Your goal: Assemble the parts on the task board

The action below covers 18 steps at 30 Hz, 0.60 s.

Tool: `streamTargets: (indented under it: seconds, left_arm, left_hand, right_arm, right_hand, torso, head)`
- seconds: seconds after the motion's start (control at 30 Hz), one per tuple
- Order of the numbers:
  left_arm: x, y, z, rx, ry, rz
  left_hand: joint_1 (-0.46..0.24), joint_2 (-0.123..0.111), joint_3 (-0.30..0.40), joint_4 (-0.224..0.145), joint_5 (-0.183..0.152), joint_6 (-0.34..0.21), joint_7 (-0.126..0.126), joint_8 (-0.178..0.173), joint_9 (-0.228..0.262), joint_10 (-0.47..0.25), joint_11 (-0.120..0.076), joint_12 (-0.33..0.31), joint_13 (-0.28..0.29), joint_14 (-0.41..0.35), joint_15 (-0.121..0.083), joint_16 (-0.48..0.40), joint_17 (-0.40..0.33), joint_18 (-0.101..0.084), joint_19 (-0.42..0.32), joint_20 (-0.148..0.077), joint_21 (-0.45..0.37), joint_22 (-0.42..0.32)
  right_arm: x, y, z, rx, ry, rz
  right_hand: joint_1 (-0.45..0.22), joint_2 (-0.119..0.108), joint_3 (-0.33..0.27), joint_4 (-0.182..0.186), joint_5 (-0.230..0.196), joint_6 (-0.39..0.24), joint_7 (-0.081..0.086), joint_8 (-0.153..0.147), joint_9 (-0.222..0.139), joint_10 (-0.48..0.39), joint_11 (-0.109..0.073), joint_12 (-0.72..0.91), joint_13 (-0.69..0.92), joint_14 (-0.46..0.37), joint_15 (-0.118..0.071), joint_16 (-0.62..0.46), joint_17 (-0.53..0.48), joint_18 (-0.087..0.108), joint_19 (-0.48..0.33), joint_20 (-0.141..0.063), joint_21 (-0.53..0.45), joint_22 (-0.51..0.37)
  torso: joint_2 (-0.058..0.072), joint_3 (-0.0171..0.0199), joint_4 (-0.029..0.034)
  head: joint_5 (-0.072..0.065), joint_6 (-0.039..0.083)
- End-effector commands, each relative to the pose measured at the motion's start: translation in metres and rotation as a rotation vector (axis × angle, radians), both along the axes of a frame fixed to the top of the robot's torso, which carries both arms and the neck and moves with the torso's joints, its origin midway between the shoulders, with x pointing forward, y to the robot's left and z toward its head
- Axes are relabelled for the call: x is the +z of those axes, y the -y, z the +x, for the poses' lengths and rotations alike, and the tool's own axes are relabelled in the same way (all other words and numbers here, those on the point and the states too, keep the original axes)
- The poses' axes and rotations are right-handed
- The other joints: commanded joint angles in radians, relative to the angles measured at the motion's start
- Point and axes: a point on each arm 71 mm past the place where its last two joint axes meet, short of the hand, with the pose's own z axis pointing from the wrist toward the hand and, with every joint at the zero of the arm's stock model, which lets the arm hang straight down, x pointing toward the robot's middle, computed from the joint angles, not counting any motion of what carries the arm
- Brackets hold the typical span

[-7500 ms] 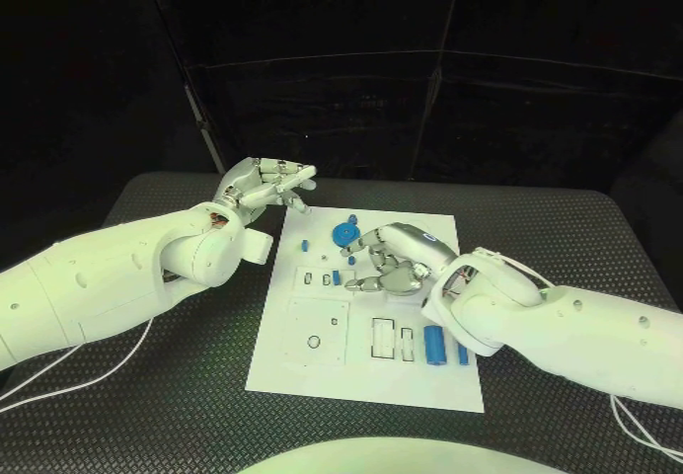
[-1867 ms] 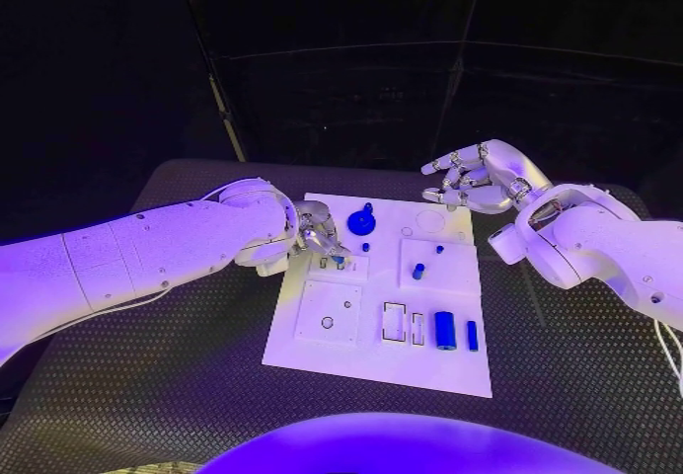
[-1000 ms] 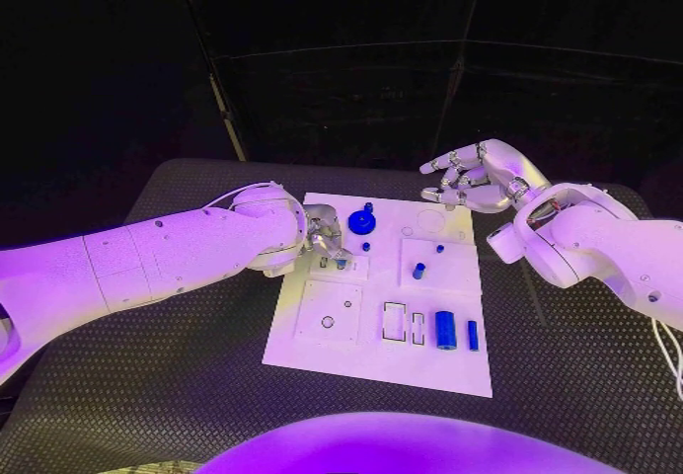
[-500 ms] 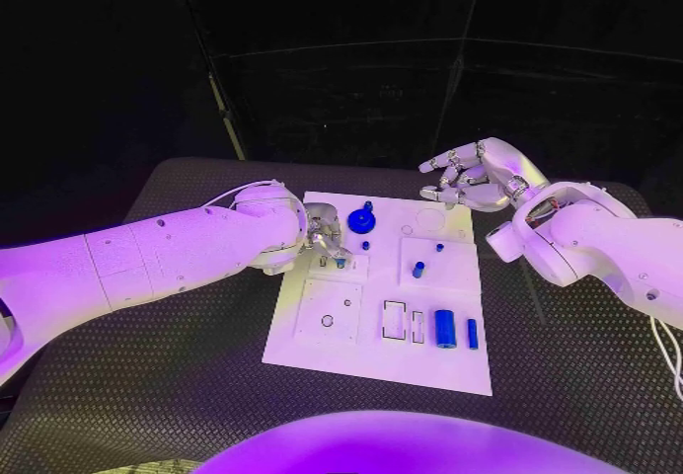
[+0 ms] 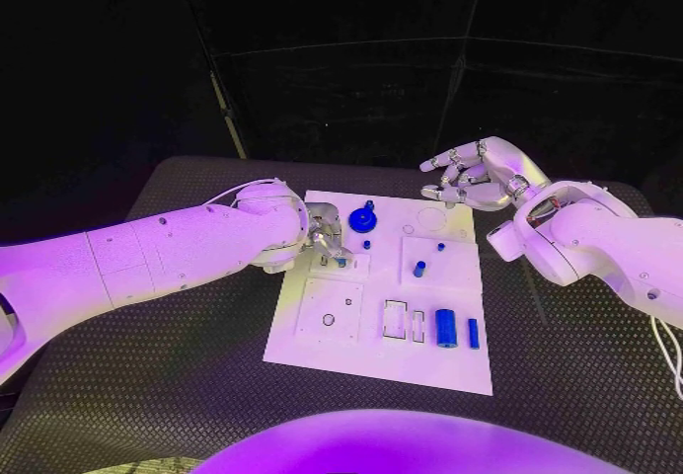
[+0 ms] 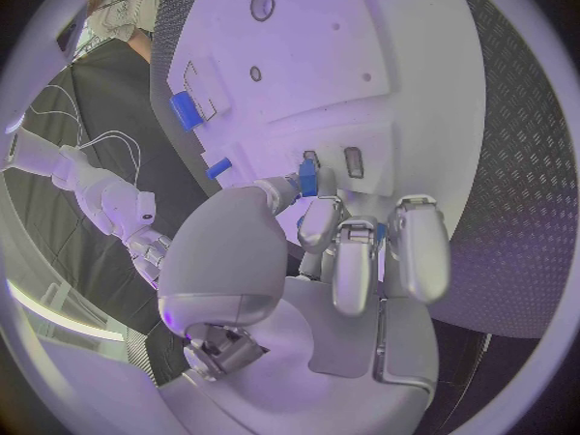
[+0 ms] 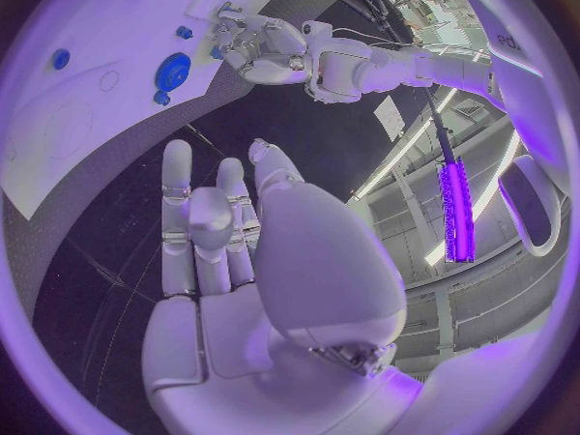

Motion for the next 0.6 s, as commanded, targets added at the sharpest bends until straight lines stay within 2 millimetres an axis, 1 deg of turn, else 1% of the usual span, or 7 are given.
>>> streamTargets:
  seconds: [0.03, 0.2, 0.37, 0.6]
  left_arm:
    - [-0.0062, -0.0021, -0.0032, -0.016, -0.031, 0.041]
    - [-0.0069, -0.0028, -0.0037, -0.017, -0.033, 0.042]
    - [-0.0072, -0.0033, -0.0042, -0.017, -0.035, 0.043]
    - [-0.0075, -0.0037, -0.0048, -0.019, -0.036, 0.043]
  left_hand:
    - [-0.009, 0.001, 0.112, -0.112, 0.001, 0.004, -0.008, 0.006, 0.002, -0.002, 0.001, 0.004, 0.0, 0.1, -0.003, 0.003, 0.263, -0.005, 0.0, -0.006, -0.003, 0.001]
    - [-0.009, 0.002, 0.112, -0.113, 0.001, 0.005, -0.009, 0.007, 0.002, -0.001, 0.0, 0.005, 0.002, 0.1, -0.003, 0.003, 0.263, -0.005, 0.0, -0.006, -0.003, 0.001]
    - [-0.016, 0.005, 0.111, -0.112, 0.001, 0.009, -0.01, 0.01, 0.003, 0.002, 0.0, 0.008, 0.005, 0.1, -0.004, 0.003, 0.263, -0.006, 0.001, -0.006, -0.002, 0.003]
    - [-0.023, 0.007, 0.109, -0.11, 0.001, 0.012, -0.011, 0.012, 0.004, 0.006, -0.001, 0.012, 0.009, 0.1, -0.004, 0.003, 0.263, -0.006, 0.001, -0.006, -0.002, 0.003]
  right_arm:
    - [0.0014, -0.0012, -0.0003, 0.009, 0.002, 0.003]
    - [0.0013, -0.0012, -0.0005, 0.009, 0.001, 0.002]
    - [0.0013, -0.0018, -0.0006, 0.011, 0.0, 0.003]
    - [0.0013, -0.0026, -0.0007, 0.014, 0.0, 0.003]
  right_hand:
    - [0.003, 0.0, 0.001, 0.006, 0.004, -0.008, 0.002, 0.002, -0.001, -0.004, 0.0, -0.004, -0.002, -0.008, 0.001, -0.006, -0.002, 0.004, 0.005, 0.0, -0.003, -0.002]
    - [0.003, 0.0, 0.002, 0.007, 0.005, -0.008, 0.002, 0.002, -0.001, -0.004, 0.0, -0.004, -0.002, -0.008, 0.002, -0.007, -0.003, 0.004, 0.005, 0.0, -0.004, -0.002]
    - [0.003, 0.0, 0.002, 0.007, 0.005, -0.008, 0.002, 0.002, -0.001, -0.004, 0.0, -0.004, -0.002, -0.008, 0.002, -0.007, -0.003, 0.004, 0.005, 0.0, -0.004, -0.002]
    - [0.003, 0.0, 0.002, 0.007, 0.005, -0.008, 0.002, 0.002, -0.001, -0.004, 0.0, -0.004, -0.002, -0.008, 0.002, -0.007, -0.003, 0.004, 0.005, 0.0, -0.004, -0.002]
  torso:
    - [0.0, 0.0, 0.001]
    - [-0.001, 0.0003, 0.0004]
    - [0.0, -0.0002, 0.0001]
    - [0.0, 0.0001, 0.0004]
  head:
    - [0.0, 0.001]
    - [0.001, -0.002]
    - [0.001, -0.002]
    - [0.002, -0.003]
